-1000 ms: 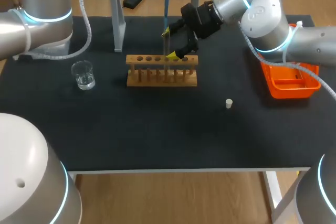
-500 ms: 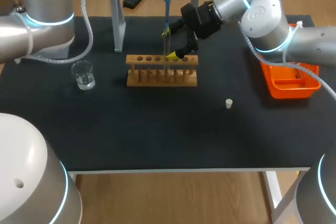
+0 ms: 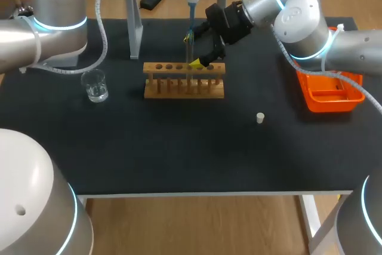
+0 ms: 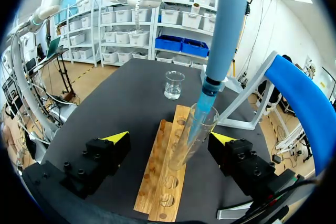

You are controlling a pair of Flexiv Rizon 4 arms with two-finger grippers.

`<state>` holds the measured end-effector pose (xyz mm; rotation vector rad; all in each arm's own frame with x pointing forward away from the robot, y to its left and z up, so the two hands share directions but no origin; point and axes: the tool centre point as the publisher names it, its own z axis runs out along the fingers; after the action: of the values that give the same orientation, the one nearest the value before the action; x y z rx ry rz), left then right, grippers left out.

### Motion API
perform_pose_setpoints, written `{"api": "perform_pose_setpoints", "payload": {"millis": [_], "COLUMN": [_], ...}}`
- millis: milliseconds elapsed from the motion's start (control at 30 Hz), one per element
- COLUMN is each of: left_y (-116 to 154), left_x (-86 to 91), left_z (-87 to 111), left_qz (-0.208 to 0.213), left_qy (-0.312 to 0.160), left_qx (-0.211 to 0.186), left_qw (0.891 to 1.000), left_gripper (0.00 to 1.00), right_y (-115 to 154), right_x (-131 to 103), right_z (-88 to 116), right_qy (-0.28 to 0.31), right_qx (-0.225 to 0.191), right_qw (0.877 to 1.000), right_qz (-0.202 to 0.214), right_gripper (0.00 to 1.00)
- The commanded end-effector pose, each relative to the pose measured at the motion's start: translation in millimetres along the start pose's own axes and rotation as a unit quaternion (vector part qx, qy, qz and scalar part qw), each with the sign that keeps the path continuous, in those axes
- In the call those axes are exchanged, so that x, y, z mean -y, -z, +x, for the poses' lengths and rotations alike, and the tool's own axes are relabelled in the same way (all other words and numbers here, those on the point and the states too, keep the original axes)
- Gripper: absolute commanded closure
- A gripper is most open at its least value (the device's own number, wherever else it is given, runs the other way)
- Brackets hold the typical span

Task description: Invert the test tube, pick up the pipette, mount the tip to pipette, aspirate from beaker and dispense into the tube, eject the tip, return the pipette, and cap with the stopper.

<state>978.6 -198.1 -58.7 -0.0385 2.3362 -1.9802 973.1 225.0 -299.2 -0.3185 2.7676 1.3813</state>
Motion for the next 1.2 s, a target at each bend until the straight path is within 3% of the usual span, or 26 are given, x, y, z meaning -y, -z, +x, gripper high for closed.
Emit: {"api": "perform_pose_setpoints", "payload": {"millis": [33, 1200], "left_y": [0.4, -2.9], "left_x": [-2.8, -21.4], "left_z": [-2.7, -7.6], "left_qz": [0.002, 0.006], "left_qy": [0.0, 0.019], "left_qx": [-0.003, -0.008], "left_qw": [1.0, 1.0], "left_gripper": [1.0, 1.0], "right_y": [0.6, 0.6], "right_x": [0.2, 0.2], "right_z": [-0.3, -0.3], "right_qy": [0.0, 0.0], "right_qx": [-0.001, -0.001], "right_qw": [1.0, 1.0], "right_qz": [0.0, 0.0], "right_gripper": [0.0, 0.0]}}
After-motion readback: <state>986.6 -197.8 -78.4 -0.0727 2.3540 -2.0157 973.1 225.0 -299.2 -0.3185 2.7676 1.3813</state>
